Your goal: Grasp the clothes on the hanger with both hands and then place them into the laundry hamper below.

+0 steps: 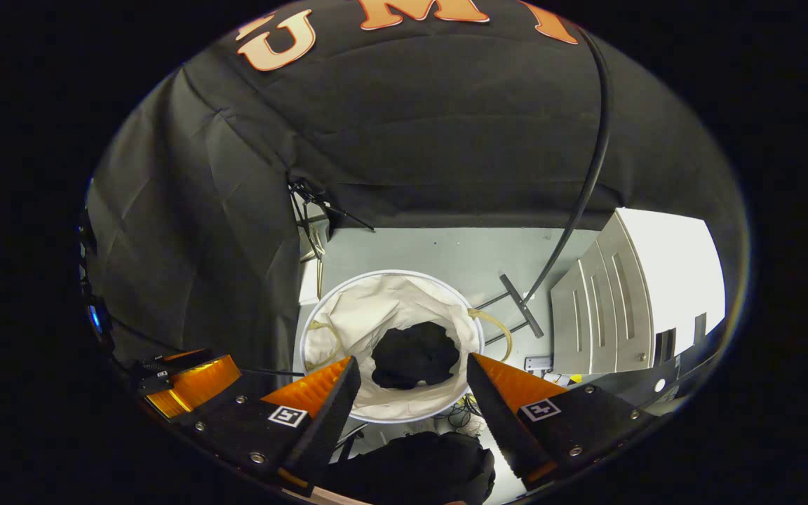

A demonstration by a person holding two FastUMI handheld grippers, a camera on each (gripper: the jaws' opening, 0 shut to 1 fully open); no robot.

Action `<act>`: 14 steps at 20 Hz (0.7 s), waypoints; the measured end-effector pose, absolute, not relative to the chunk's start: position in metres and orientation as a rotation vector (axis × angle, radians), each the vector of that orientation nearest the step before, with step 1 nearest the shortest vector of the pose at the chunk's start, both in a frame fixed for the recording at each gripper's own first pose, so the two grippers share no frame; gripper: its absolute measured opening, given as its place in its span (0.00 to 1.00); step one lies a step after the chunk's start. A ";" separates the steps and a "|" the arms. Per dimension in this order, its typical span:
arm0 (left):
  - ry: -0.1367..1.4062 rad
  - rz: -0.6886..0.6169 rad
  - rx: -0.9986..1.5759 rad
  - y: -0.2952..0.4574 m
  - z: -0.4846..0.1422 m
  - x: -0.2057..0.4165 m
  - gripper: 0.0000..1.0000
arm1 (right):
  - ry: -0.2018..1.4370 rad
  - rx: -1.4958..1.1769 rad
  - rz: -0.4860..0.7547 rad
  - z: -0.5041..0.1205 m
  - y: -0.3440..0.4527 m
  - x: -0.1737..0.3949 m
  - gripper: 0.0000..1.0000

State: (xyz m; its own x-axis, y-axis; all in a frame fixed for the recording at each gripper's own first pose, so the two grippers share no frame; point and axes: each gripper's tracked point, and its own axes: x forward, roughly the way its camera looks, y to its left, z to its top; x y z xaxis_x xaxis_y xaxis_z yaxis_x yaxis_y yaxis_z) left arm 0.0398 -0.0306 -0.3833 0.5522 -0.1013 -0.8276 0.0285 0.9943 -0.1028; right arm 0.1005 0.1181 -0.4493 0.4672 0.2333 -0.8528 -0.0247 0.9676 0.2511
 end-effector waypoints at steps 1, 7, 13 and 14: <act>0.977 -0.068 -0.074 -0.027 -0.380 0.042 0.98 | 1.070 0.220 0.151 -0.446 0.111 0.100 0.95; 0.876 -0.003 -0.009 -0.003 -0.343 0.065 0.98 | 1.003 0.221 0.077 -0.411 0.052 0.108 0.95; 0.713 0.037 0.051 0.015 -0.270 0.106 0.98 | 0.871 0.162 -0.040 -0.355 -0.030 0.120 0.95; 0.673 0.042 0.055 0.015 -0.252 0.113 0.98 | 0.853 0.149 -0.062 -0.346 -0.042 0.120 0.94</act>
State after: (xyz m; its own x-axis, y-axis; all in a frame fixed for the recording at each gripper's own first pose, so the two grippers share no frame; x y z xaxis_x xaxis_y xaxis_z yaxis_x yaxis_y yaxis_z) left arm 0.1133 0.0152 -0.2517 0.7810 0.0569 -0.6219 -0.0211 0.9977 0.0647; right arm 0.1199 -0.0422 -0.3465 0.6568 0.0055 -0.7540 0.1141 0.9877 0.1066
